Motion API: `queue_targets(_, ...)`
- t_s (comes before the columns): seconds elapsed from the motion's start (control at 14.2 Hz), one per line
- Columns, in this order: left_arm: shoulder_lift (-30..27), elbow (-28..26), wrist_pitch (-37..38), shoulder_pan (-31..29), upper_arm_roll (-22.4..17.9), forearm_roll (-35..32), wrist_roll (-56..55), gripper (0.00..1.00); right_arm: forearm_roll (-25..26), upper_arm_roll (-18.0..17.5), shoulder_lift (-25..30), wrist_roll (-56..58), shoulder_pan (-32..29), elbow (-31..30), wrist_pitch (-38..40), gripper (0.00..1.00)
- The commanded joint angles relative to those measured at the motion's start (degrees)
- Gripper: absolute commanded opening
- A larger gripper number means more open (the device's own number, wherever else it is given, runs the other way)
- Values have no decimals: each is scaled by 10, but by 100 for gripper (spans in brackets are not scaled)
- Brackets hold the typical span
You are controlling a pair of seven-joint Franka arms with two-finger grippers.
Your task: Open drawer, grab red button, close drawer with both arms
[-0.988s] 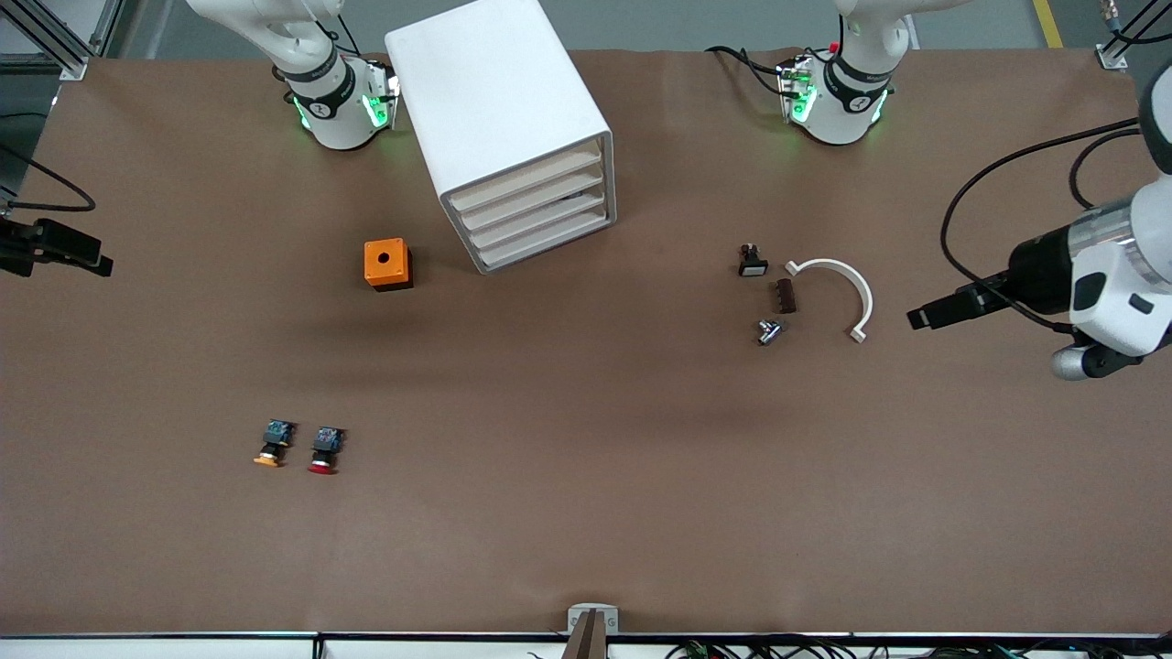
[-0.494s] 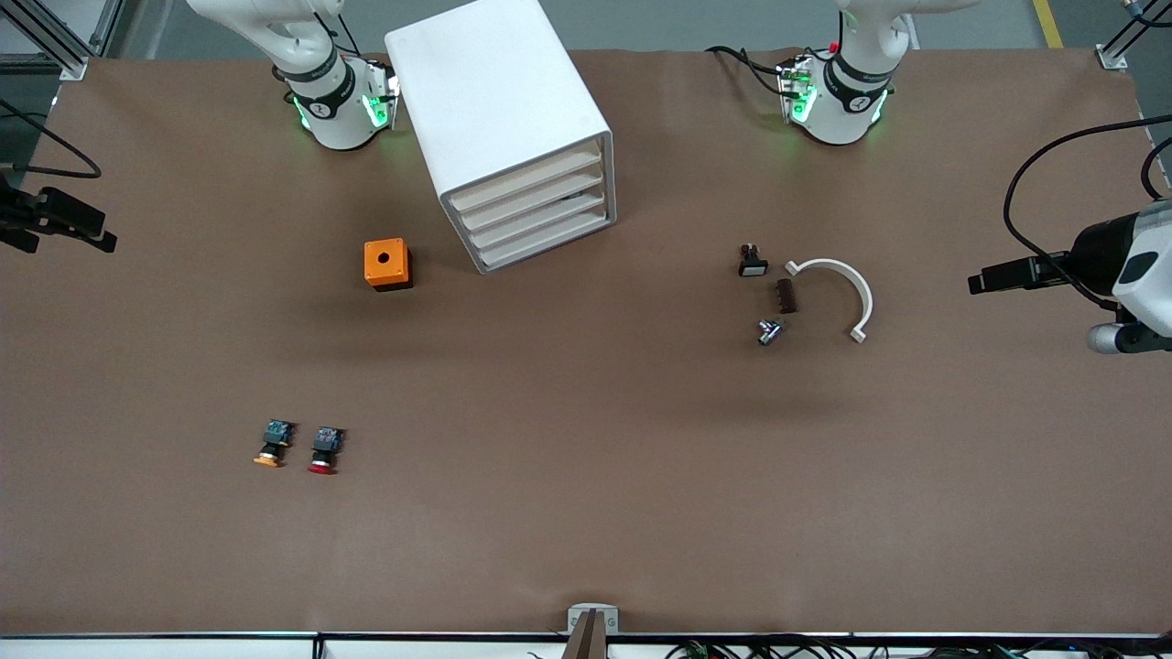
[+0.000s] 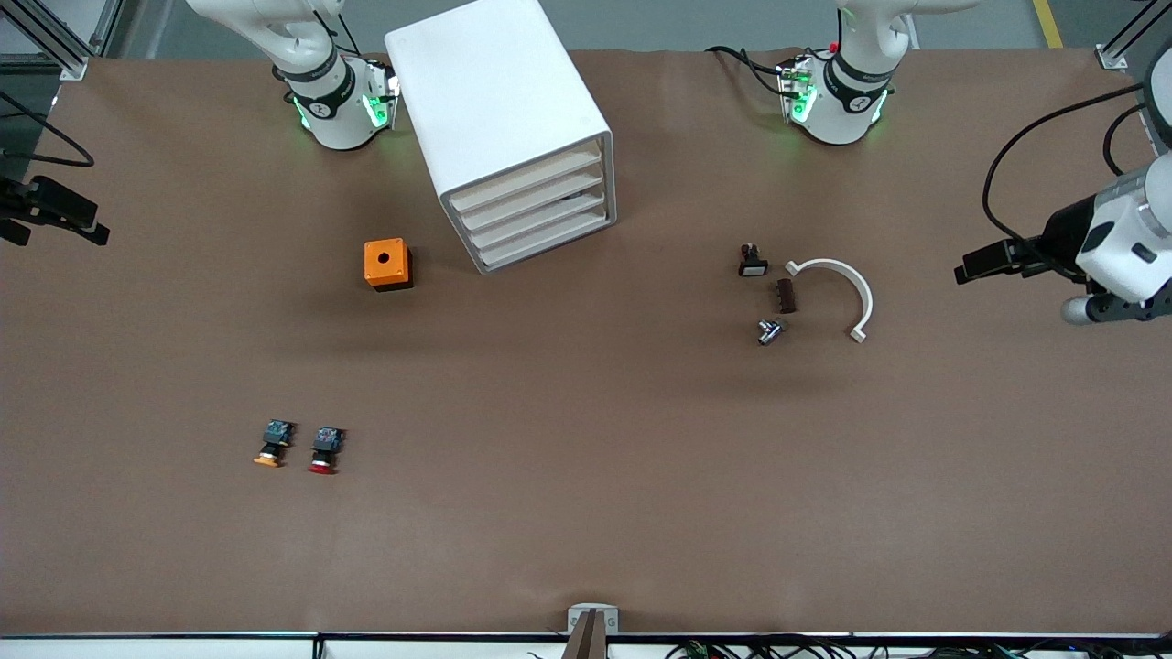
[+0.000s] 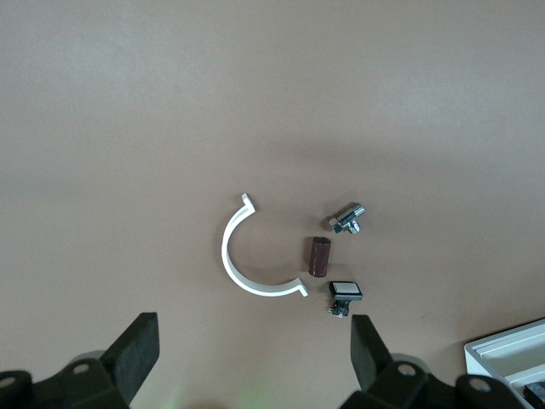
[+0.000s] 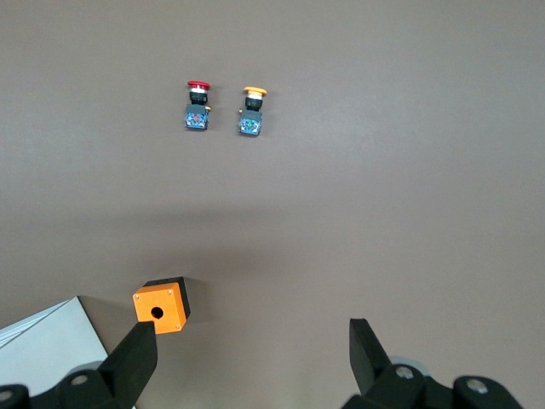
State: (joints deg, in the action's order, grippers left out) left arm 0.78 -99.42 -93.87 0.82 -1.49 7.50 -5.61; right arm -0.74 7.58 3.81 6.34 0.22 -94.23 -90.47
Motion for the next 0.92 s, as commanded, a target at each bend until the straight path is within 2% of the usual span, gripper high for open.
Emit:
queue_targets(0.0, -61, -37, -18, -1, -3, -13, 7, 99, 7, -11, 22, 5, -7, -17, -13, 100)
queue_targets(0.14, -69, -24, -18, -2, -3, -12, 7, 99, 7, -11, 22, 9, -7, -16, -16, 100)
queue_targets(0.85, -19, 84, -14, 5, -1, -30, 3, 99, 7, -13, 30, 9, -6, -13, 8, 100)
